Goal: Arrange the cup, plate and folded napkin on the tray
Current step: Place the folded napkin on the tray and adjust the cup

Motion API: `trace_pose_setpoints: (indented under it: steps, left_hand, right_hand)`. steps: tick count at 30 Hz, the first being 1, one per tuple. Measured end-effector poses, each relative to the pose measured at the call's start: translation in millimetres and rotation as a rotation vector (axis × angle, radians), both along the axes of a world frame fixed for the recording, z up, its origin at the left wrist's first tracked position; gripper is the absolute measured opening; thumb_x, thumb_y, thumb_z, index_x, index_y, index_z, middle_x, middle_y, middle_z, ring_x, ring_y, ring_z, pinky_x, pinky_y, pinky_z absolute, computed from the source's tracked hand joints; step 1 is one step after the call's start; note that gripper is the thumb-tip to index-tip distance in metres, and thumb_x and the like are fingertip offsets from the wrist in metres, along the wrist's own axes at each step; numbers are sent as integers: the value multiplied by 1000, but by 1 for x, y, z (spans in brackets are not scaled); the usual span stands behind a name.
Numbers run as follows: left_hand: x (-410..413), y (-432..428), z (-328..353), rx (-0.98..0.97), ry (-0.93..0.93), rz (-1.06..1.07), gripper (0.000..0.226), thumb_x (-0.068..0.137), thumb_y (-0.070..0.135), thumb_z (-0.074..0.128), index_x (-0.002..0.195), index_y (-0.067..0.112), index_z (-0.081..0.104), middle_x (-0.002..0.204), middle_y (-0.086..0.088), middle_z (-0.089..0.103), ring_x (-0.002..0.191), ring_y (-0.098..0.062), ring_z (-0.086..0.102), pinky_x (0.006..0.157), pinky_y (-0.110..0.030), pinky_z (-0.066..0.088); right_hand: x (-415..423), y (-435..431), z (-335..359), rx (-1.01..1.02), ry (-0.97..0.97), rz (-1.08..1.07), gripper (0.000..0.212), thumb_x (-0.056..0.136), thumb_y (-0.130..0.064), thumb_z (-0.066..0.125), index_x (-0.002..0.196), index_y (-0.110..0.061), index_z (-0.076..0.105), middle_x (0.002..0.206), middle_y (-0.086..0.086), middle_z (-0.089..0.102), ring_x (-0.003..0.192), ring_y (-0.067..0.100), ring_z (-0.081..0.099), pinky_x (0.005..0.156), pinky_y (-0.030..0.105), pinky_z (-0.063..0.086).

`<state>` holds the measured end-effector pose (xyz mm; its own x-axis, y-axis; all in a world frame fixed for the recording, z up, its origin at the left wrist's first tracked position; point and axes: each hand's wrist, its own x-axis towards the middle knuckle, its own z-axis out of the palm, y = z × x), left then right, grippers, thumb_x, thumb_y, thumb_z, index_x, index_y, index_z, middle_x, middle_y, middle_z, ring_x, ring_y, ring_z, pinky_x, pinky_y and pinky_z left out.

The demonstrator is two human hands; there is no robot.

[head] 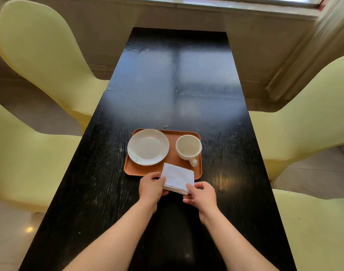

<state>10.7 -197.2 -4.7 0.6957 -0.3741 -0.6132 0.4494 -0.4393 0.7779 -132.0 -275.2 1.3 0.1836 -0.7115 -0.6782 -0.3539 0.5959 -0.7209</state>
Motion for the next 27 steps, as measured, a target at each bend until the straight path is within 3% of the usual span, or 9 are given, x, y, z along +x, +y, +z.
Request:
trace_pose_setpoints:
  steps: [4,9,15,20,24,27]
  left_hand:
    - [14,-17,-9,49,3,-34,32,91,11,62,123,16,64,112,-2,65,96,-21,65,81,-39,62]
    - [17,-23,-18,105,-70,-44,25,93,12,63,116,19,67,107,2,67,94,-17,66,76,-33,60]
    - [15,-29,-19,172,-206,-78,27,91,21,68,118,20,69,97,11,64,101,-19,65,91,-44,59]
    - [12,-12,-18,181,-344,-194,33,95,26,62,127,22,63,125,5,64,115,-17,60,99,-40,52]
    - [23,25,-22,227,-560,-213,30,94,18,60,123,20,65,119,2,62,96,-13,60,85,-30,48]
    - [41,54,-31,295,-701,-209,28,91,11,60,118,15,67,111,-3,59,91,-20,59,78,-35,45]
  right_hand:
    - [15,-11,-10,38,-14,-82,19,95,-17,75,110,-13,63,104,13,73,71,24,81,64,32,67]
    - [23,-16,-19,21,10,-101,16,95,-17,74,106,-16,62,104,11,72,64,18,80,62,31,67]
    - [24,-16,-25,-20,-7,-121,16,94,-14,76,104,-18,64,103,8,71,65,14,80,61,29,66]
    - [17,-8,-31,-32,-18,-119,28,93,-21,77,116,-19,63,103,3,71,77,18,79,70,34,68]
    - [2,-6,-35,-92,78,-53,33,96,-30,72,126,-20,61,102,-1,71,82,17,78,67,30,66]
    - [-8,-14,-33,-164,141,-49,28,99,-29,68,124,-19,63,99,-1,71,81,15,76,64,26,61]
